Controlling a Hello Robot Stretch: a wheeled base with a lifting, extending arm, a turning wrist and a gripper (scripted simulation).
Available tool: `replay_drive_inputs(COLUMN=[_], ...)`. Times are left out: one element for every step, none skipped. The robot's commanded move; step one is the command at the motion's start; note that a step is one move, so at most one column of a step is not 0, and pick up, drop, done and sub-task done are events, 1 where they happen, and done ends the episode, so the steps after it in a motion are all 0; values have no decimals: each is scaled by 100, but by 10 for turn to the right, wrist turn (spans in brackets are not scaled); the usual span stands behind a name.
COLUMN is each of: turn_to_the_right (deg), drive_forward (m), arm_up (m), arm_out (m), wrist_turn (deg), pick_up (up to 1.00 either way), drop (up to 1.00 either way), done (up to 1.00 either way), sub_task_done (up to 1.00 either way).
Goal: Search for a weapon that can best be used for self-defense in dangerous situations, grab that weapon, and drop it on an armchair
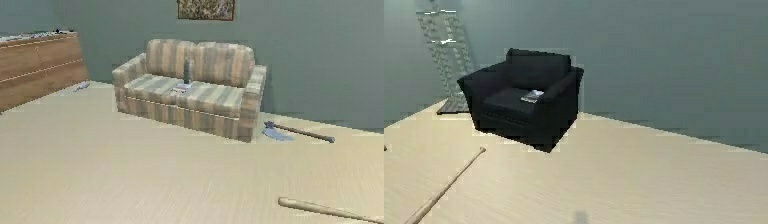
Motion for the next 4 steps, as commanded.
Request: replay_drive_inputs(turn_to_the_right=[0,-60,0,-450], drive_forward=[100,0,45,0], arm_up=[0,0,0,0], arm_out=[0,0,0,0], wrist_turn=[0,0,0,0], pick_up=[0,0,0,0], drop=[0,0,0,0], done=[0,0,0,0], sub_task_done=[0,0,0,0])
